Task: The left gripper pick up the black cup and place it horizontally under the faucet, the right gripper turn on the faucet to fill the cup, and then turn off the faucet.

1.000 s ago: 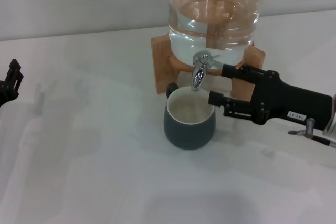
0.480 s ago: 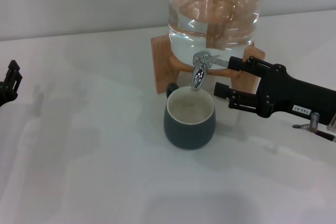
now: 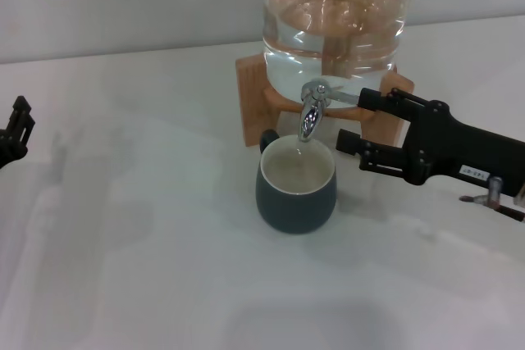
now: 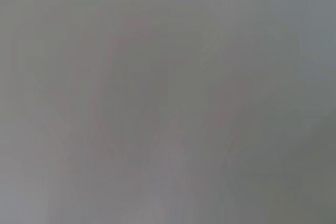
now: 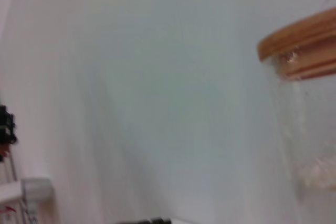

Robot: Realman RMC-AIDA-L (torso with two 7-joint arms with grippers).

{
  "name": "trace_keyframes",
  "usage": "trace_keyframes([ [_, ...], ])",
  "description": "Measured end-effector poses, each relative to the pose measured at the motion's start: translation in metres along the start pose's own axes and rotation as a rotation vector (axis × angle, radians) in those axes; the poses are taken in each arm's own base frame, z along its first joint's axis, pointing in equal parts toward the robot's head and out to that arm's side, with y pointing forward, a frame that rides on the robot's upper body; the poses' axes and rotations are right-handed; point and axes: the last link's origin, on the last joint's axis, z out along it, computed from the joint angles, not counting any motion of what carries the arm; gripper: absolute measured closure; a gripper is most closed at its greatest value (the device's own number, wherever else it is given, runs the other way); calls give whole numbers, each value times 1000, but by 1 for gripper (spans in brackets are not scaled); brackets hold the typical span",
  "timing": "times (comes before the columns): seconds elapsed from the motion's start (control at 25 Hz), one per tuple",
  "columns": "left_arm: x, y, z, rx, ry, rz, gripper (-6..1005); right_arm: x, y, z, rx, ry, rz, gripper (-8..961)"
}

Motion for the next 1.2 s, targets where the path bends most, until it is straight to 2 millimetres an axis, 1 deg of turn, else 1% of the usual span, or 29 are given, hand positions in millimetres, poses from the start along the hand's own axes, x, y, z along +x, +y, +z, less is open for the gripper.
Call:
trace_keyframes([
  [0.12,-2,-2,-2,8,-5,-3,455,-6,4,-6,-34,-35,3,104],
  [0.28,-5,-4,-3,14,-16,-1,455,-16,8,-22,-61,-94,17,104],
  [0.4,-5,-5,-3,15,-17,1,455,-17,4,-37,-11,-103,15,104],
  [0.6,-4,-4,-2,11,-15,1,455,-14,-11,-66,117,-72,-3,104],
  [0.76,-5,-2,0,-2,-36,3,455,-12,-28,-87,251,-33,-24,104],
  [0.96,-8,8,5,-48,-100,68,455,-18,-46,-101,366,-25,-70,104],
  [1.2,-12,20,5,-99,-141,160,455,-25,-64,-115,495,-22,-140,104],
])
